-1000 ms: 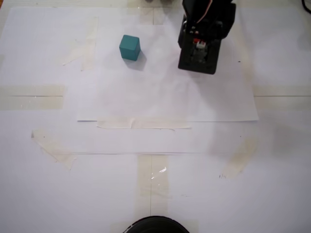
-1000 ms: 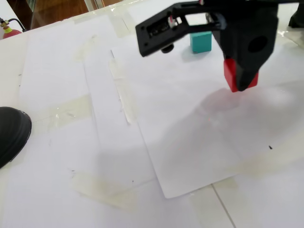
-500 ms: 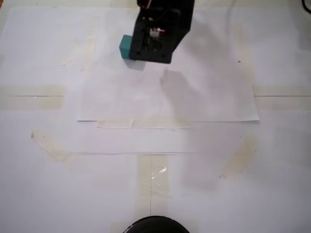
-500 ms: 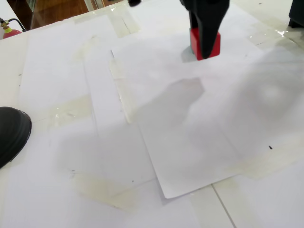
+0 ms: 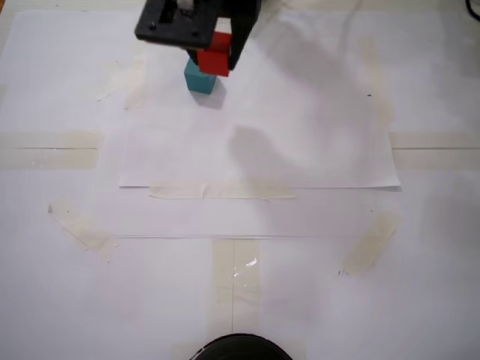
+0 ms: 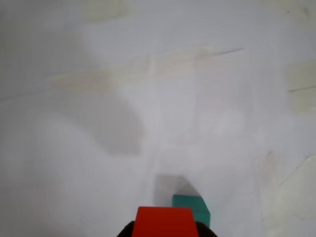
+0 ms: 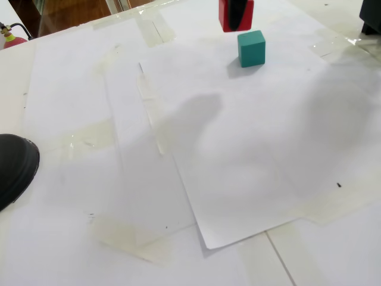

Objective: Put the red cube on the top of the blue cube.

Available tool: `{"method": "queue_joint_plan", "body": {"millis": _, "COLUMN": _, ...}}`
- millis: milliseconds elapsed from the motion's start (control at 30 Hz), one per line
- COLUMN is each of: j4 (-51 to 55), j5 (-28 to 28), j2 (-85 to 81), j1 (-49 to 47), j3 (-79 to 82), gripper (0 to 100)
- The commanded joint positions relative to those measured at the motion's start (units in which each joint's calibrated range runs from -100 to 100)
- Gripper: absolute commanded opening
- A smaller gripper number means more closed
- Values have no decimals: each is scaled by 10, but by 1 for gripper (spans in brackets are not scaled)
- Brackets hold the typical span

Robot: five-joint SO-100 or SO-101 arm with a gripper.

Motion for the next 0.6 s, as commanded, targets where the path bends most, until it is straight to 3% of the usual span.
{"method": "queue_joint_plan", "body": {"millis": 0, "j4": -12, "j5": 15, "j2": -79, "j1": 32, "j3": 32, "gripper": 8}}
{"method": "queue_joint_plan", "body": {"millis": 567, "j4": -95, "j5": 12, "j2": -150, "j1": 33, "j3": 189, "gripper": 8}}
